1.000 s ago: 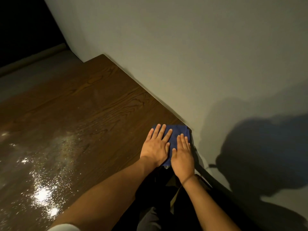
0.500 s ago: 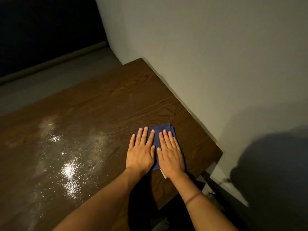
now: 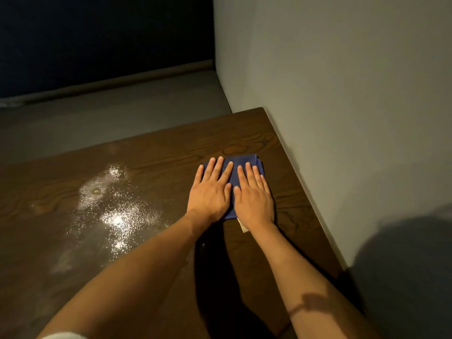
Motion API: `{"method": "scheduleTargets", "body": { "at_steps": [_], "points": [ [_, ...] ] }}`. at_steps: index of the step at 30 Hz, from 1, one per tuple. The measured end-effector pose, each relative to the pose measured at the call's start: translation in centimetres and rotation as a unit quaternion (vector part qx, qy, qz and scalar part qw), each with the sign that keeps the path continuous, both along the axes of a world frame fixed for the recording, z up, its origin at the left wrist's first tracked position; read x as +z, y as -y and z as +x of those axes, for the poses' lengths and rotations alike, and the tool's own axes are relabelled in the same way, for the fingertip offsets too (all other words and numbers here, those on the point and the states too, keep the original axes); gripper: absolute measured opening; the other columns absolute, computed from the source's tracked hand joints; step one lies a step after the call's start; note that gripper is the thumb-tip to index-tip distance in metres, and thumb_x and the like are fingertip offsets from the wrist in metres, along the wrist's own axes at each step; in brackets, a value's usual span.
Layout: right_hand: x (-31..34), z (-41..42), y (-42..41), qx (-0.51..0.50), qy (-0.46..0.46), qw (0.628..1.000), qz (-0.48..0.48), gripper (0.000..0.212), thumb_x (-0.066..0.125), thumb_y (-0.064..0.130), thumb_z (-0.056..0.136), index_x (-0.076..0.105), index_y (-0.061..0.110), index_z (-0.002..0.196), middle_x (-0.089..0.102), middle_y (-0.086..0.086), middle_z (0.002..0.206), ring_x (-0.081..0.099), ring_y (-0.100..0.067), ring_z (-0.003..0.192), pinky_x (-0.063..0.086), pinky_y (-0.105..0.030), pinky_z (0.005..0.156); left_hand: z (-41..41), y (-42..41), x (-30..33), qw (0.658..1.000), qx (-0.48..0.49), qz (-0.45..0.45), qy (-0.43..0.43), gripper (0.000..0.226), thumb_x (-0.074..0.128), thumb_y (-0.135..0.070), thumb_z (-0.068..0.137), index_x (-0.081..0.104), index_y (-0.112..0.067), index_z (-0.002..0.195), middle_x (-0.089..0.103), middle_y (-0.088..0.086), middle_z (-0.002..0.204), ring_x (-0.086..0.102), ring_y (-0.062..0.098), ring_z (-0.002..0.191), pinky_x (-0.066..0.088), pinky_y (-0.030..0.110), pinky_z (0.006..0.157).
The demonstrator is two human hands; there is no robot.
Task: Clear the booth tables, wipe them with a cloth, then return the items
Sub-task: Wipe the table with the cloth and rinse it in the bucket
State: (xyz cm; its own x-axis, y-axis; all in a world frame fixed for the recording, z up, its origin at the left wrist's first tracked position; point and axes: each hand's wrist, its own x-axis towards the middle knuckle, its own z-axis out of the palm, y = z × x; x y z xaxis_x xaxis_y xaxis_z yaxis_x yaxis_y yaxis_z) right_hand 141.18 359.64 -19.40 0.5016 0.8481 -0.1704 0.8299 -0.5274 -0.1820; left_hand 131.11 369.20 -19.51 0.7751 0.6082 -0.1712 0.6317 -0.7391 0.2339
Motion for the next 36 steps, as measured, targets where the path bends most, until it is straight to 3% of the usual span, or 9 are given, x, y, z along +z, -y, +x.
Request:
{"method": "scheduleTargets", "body": {
  "at_steps": [13,22,36],
  "points": [
    [-0.5,3.8,-14.8,0.066,0.021,0.998,-0.002,0.057,0.020,0.037,0.108,0.003,0.020,0.160,0.001,-0.002,0.168,-0.004,-0.018,0.155,-0.001,-0.037,0.126,2.8,-12.6,0.0,0.997,0.067,0.029,-0.024,0.059,0.015,-0.043,0.107,0.001,-0.025,0.161,-0.002,0.004,0.170,-0.008,0.020,0.156,-0.008,0.040,0.126],
    [0.2,-4.4,-20.6,0.156,-0.005,0.988,0.006,0.057,0.019,0.039,0.108,0.000,0.021,0.159,-0.004,0.000,0.168,-0.008,-0.018,0.154,-0.003,-0.038,0.125,-6.6,-16.4,-0.1,0.985,0.163,0.036,-0.035,0.064,0.008,-0.044,0.101,0.008,-0.025,0.162,0.008,0.006,0.169,-0.001,0.022,0.157,-0.004,0.042,0.126],
    [0.3,-18.4,-25.0,0.212,-0.018,0.977,-0.002,0.057,0.020,0.037,0.108,0.001,0.019,0.160,-0.004,-0.001,0.168,-0.008,-0.018,0.154,-0.004,-0.038,0.125,-21.1,-19.4,-0.6,0.972,0.226,0.048,-0.039,0.058,0.016,-0.041,0.108,0.005,-0.027,0.162,0.002,0.004,0.170,-0.005,0.019,0.156,-0.005,0.044,0.126]
  ]
}}
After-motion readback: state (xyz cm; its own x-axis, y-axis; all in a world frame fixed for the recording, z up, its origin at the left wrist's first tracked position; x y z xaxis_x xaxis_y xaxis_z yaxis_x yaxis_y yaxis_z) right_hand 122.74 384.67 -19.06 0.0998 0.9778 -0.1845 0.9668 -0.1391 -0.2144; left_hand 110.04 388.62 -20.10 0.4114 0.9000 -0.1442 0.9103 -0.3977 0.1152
